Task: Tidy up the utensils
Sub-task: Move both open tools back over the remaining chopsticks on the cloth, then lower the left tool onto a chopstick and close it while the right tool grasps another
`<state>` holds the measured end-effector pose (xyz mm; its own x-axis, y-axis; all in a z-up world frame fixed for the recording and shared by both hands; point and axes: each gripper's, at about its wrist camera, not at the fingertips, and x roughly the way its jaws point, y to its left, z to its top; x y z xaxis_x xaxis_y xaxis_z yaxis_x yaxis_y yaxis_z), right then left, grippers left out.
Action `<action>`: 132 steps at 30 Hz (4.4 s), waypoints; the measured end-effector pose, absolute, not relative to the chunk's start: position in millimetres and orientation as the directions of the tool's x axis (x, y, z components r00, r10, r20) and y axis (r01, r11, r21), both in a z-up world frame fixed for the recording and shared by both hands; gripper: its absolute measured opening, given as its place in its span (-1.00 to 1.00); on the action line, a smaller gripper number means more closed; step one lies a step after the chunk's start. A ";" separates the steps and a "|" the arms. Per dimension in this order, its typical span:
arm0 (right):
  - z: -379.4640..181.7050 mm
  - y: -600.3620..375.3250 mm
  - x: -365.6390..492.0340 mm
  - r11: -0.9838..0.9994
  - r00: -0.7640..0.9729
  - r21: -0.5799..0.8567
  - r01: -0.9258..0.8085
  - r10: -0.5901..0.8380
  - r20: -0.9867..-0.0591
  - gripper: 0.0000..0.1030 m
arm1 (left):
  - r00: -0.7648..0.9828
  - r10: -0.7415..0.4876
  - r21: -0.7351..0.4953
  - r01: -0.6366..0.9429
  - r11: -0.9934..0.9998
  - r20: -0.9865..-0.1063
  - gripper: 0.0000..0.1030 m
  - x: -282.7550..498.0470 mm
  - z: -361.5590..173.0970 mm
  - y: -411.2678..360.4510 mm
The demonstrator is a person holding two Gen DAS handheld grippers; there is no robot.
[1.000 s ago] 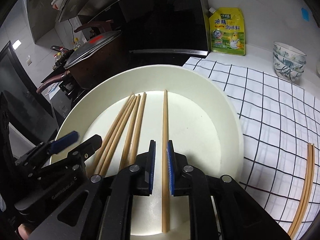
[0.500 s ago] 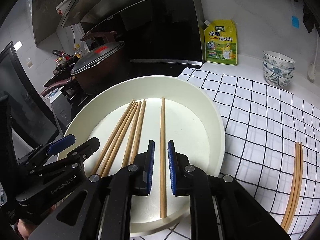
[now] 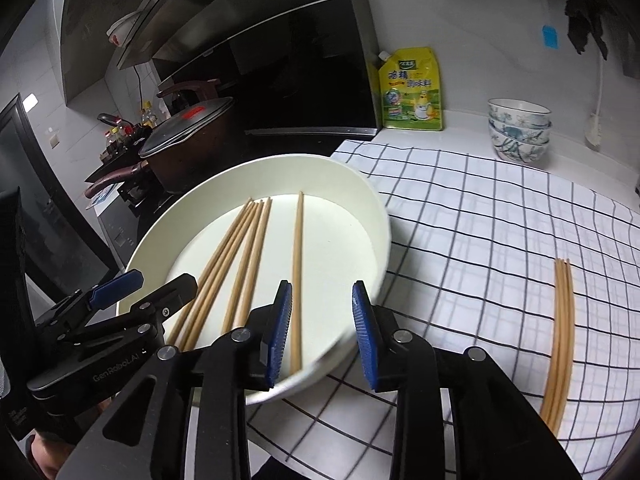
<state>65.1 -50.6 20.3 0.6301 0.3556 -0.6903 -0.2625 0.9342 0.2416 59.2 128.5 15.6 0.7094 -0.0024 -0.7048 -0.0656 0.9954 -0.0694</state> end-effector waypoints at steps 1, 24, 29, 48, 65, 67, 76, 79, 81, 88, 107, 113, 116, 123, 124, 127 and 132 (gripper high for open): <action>21.0 -56.1 62.0 0.937 0.636 0.238 -0.254 0.348 -0.689 -0.41 | 0.710 -0.005 -0.068 -0.061 0.996 -0.704 0.55 58.1 15.9 124.8; -14.7 -224.7 11.2 0.988 0.666 0.146 0.052 0.074 -0.742 -0.13 | 0.695 -0.192 -0.110 0.161 0.981 -0.693 0.76 37.6 15.5 -6.6; -35.2 -239.1 19.1 0.989 0.634 0.130 0.067 0.058 -0.771 -0.13 | 0.674 -0.192 -0.077 0.197 0.977 -0.713 0.79 42.0 2.2 -34.6; -64.6 -242.5 35.7 0.994 0.593 0.102 0.043 0.057 -0.803 -0.13 | 0.668 -0.184 -0.024 0.242 0.970 -0.721 0.80 44.9 -12.3 -73.4; -69.9 -279.8 21.6 0.986 0.596 0.125 0.113 0.034 -0.803 -0.13 | 0.611 -0.213 -0.033 0.293 0.956 -0.762 0.80 53.4 -41.7 -108.0; -70.4 -286.6 20.0 0.982 0.599 0.142 0.126 0.039 -0.800 -0.13 | 0.608 -0.216 -0.033 0.298 0.954 -0.764 0.80 55.9 -43.7 -113.0; -69.4 -302.5 16.6 0.973 0.606 0.178 0.144 0.056 -0.794 -0.13 | 0.585 -0.228 -0.038 0.319 0.947 -0.778 0.80 66.9 -55.3 -134.4; -67.7 -307.9 15.3 0.969 0.613 0.194 0.152 0.062 -0.788 -0.13 | 0.580 -0.224 -0.029 0.326 0.945 -0.783 0.80 69.0 -59.1 -139.6; -66.5 -311.2 14.6 0.967 0.616 0.198 0.159 0.060 -0.785 -0.13 | 0.573 -0.223 -0.029 0.327 0.945 -0.789 0.80 70.8 -61.7 -141.7; -66.1 -310.5 14.2 0.967 0.617 0.200 0.156 0.063 -0.785 -0.13 | 0.573 -0.192 -0.027 0.284 0.959 -0.797 0.80 74.1 -67.7 -130.0; -64.1 -314.9 13.0 0.965 0.623 0.208 0.161 0.064 -0.779 -0.13 | 0.556 -0.205 -0.020 0.321 0.947 -0.806 0.80 77.7 -72.0 -145.5; -64.7 -311.6 13.5 0.967 0.620 0.203 0.152 0.067 -0.782 -0.13 | 0.562 -0.192 -0.039 0.272 0.962 -0.804 0.80 80.0 -74.4 -126.0; -64.9 -309.9 14.1 0.969 0.619 0.198 0.147 0.066 -0.783 -0.13 | 0.559 -0.189 -0.050 0.254 0.966 -0.807 0.81 80.7 -75.6 -118.0; -65.6 -305.3 14.6 0.974 0.615 0.184 0.132 0.065 -0.786 -0.13 | 0.570 -0.175 -0.051 0.227 0.973 -0.803 0.80 80.5 -75.6 -106.6; -65.4 -305.1 15.2 0.975 0.615 0.182 0.130 0.064 -0.786 -0.13 | 0.571 -0.172 -0.050 0.223 0.974 -0.803 0.80 80.8 -75.2 -105.1; -66.1 -304.7 15.9 0.976 0.613 0.179 0.126 0.066 -0.788 -0.13 | 0.578 -0.165 -0.049 0.211 0.976 -0.799 0.80 81.1 -73.3 -99.4; -67.0 -302.8 16.7 0.977 0.609 0.178 0.119 0.069 -0.790 -0.13 | 0.586 -0.155 -0.049 0.193 0.980 -0.795 0.80 83.0 -70.7 -90.7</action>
<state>16.7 -302.8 -67.0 0.6092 0.0694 -0.7900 0.1191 0.9769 0.1777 83.0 -90.7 -70.7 0.5865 -0.1549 -0.7950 0.1926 0.9801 -0.0490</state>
